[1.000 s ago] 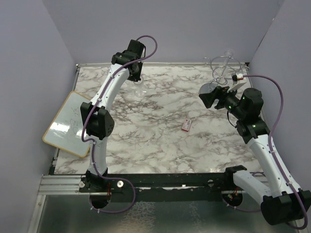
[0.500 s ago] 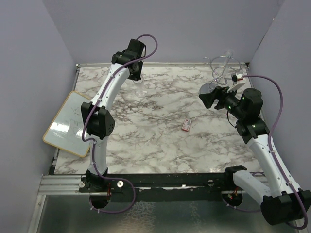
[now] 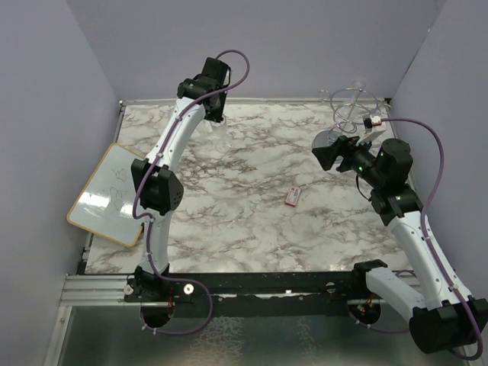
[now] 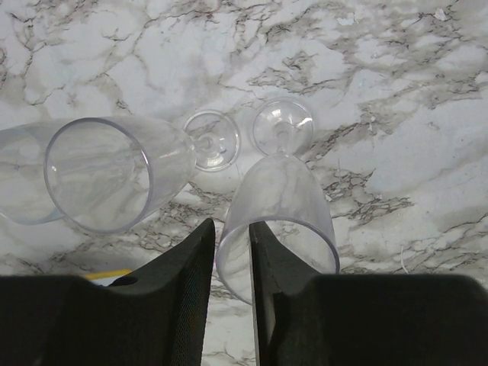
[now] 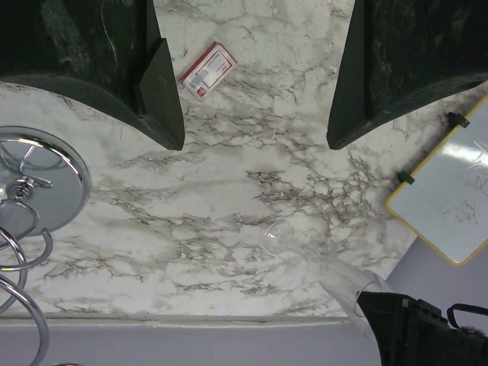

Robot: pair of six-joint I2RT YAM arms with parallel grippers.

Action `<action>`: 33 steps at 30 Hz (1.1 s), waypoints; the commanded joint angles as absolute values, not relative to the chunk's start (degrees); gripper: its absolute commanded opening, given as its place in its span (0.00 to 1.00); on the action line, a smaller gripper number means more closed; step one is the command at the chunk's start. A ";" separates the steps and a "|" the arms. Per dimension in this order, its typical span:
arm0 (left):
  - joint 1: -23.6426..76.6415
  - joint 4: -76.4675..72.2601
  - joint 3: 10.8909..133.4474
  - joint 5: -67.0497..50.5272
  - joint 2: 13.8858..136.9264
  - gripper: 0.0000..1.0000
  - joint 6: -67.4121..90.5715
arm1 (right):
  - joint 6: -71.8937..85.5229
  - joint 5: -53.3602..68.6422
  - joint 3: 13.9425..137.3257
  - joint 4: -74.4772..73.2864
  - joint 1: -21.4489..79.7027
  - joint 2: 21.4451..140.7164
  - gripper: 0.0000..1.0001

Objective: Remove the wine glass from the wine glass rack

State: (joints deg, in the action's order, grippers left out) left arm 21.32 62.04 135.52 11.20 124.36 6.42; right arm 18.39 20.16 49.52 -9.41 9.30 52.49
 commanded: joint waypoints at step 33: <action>20.98 53.19 140.59 2.33 109.11 0.71 4.94 | 16.15 17.33 55.49 -11.05 9.05 54.22 0.76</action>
State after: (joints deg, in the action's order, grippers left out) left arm 21.06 58.74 143.87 9.69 120.27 4.12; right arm 17.63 19.68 52.29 -10.00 9.30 54.65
